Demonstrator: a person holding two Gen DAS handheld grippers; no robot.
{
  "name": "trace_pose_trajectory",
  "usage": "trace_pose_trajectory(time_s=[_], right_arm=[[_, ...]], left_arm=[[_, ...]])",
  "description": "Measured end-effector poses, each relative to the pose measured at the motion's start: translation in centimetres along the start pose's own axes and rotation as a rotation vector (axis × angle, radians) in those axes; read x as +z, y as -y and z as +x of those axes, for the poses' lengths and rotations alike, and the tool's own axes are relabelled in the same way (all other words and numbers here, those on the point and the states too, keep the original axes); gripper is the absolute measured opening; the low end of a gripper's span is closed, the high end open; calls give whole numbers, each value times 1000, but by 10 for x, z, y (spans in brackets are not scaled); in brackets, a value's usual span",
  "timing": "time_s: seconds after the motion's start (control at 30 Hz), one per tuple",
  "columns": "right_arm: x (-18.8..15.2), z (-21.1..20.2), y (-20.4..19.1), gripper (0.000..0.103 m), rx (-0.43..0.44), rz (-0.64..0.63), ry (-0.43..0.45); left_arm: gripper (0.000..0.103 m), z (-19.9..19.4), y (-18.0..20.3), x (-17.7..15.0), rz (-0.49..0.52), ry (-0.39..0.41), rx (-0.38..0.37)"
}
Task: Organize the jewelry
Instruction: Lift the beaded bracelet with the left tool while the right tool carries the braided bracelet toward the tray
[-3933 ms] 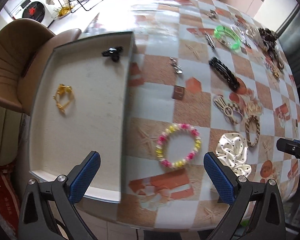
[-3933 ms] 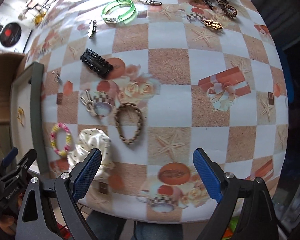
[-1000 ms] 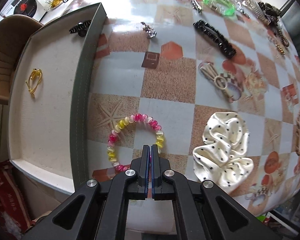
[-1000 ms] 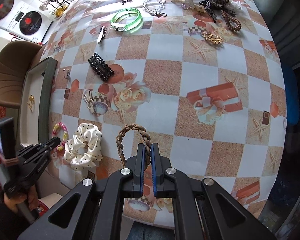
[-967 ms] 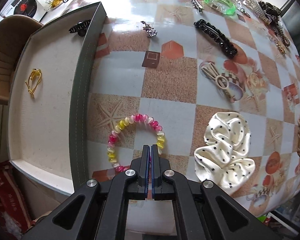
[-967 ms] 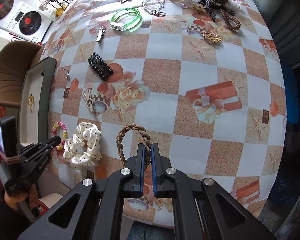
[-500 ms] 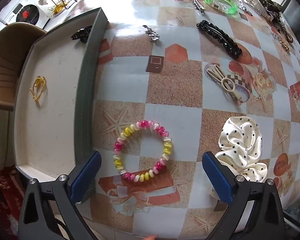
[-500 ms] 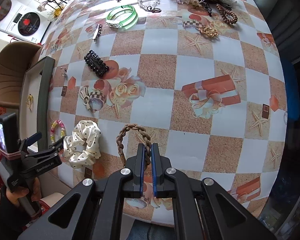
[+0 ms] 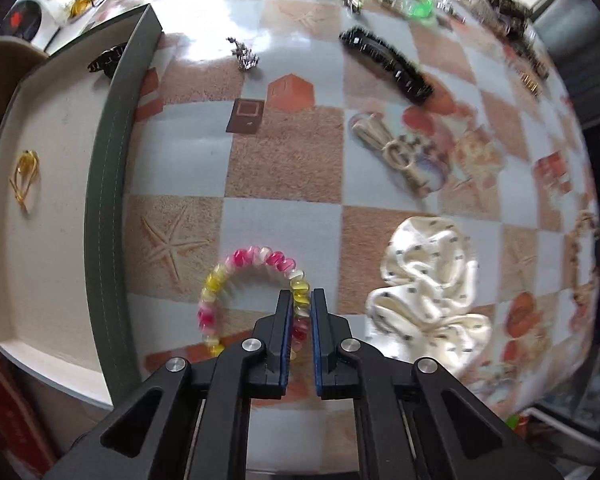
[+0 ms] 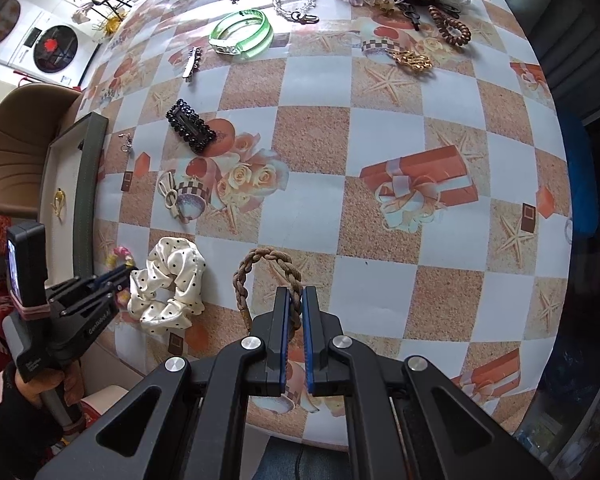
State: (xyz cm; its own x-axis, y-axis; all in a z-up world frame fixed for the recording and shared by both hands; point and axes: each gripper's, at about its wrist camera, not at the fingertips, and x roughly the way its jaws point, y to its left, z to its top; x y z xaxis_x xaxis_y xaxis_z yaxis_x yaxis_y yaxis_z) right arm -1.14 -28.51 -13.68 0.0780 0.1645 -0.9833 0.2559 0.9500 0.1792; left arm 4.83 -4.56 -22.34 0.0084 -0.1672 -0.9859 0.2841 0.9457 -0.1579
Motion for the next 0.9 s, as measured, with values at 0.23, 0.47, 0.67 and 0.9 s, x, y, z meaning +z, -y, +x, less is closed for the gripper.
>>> trace_pose_trajectory(time_s=[0.23,0.47,0.67,0.9], right_arm=[[7,-12,-11,7,32,-15,25],[18,-23,-34,7,80,-64,44],[33,-32,-66,7,110,-130,77],[54,-32,-122,7,130,-177,103]], left_arm=[[12,-51,3,-6,-86,109,-83],[12,-128,-23,-10,-127,211,-81],[12,-165,-59,-16,-163,266,-61],[12,-179,-103,-4,-168,297,-64]])
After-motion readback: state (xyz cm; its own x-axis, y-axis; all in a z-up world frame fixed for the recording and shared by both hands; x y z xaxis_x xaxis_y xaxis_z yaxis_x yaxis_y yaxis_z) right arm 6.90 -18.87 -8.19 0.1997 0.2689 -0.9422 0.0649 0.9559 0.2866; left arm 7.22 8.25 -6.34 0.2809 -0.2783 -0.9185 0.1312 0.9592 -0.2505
